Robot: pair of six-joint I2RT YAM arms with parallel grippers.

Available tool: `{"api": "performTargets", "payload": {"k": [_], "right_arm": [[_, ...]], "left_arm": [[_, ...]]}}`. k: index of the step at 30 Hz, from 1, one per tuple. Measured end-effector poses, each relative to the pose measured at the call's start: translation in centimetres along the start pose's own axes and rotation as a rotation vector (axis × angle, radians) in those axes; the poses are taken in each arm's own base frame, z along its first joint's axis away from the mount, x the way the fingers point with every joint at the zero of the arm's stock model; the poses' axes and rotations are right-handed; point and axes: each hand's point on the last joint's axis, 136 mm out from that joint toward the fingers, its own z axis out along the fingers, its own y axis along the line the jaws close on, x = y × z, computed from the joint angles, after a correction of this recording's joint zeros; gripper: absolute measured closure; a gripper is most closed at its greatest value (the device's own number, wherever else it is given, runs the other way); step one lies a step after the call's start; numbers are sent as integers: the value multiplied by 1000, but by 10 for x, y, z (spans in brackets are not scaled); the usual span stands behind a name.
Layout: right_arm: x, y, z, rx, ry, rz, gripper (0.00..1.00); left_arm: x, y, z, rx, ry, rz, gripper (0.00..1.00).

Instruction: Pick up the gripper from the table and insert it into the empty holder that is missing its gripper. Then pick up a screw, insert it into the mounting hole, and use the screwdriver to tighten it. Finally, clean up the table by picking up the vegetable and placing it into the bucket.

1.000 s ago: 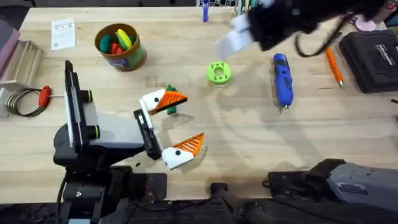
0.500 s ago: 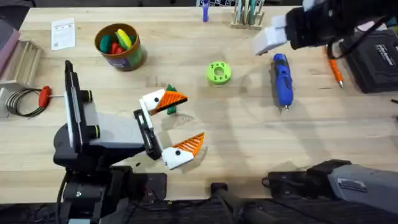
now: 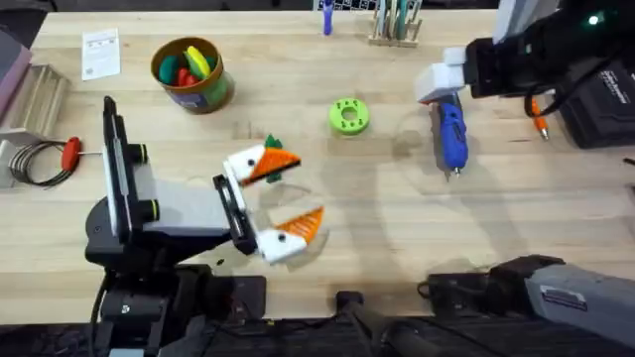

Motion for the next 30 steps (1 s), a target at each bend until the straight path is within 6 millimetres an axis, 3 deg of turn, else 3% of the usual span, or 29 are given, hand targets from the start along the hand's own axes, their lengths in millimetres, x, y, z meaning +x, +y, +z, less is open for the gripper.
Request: {"api": "performTargets", "payload": {"k": [5,6,14,18,22,30], "right_arm": [[4,-22,11,59,5,72,36],[4,-28,14,69,4,89,36],[11,-71,46,131,-25,237,31],[12,-91,50,156,-41,279,11],[3,-103,48,171,-81,257,10],[11,-114,57,187,-26,186,10]], "left_arm": [[0,1,0,-7,0,2,931],[0,2,0,-10,-1,8,981],[0,2,0,-13,-1,10,995],[0,2,0,-13,-1,10,995],[0,2,0,-13,-1,10,995],[0,2,0,-13,-1,10,995]]}}
